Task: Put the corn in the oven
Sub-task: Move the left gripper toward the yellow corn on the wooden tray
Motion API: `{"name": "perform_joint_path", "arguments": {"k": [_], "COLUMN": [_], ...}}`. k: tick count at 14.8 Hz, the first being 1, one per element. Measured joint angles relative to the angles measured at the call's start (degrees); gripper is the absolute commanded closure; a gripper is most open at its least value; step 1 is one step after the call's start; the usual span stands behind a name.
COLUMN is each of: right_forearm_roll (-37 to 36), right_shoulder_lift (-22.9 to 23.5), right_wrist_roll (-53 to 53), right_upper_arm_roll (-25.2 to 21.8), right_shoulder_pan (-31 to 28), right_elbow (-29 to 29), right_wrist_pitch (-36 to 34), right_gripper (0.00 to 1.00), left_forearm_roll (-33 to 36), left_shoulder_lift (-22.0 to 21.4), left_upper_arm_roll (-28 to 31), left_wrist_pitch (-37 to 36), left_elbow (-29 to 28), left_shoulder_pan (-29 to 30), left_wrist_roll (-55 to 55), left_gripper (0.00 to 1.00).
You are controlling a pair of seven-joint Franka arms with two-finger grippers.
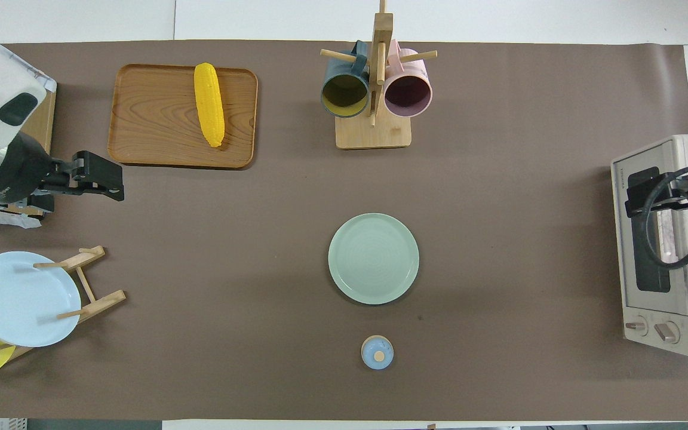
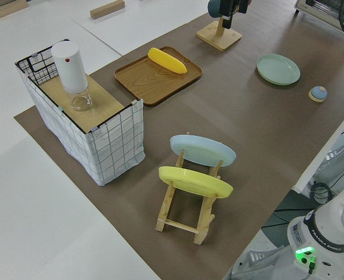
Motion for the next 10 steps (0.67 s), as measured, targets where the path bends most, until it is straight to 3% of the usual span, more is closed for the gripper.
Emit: {"name": "perform_joint_path", "arguments": {"k": [10], "right_forearm_roll": [0.0], "right_shoulder_lift": [0.0], "right_wrist_roll": [0.0], "right_upper_arm_roll": [0.0], "right_shoulder_pan": [0.0], "right_elbow": [-0.1], "right_wrist_pitch": [0.0], "right_gripper": [0.00], "left_forearm_roll": [-0.1], "left_shoulder_lift": [-0.1], "left_upper_arm_roll": [0.1], "left_wrist_pitch": [1.5], "left_elbow": [0.0], "left_shoulder_pan": [0.4], "left_wrist_roll": [-0.2], "left_gripper": [0.00]}}
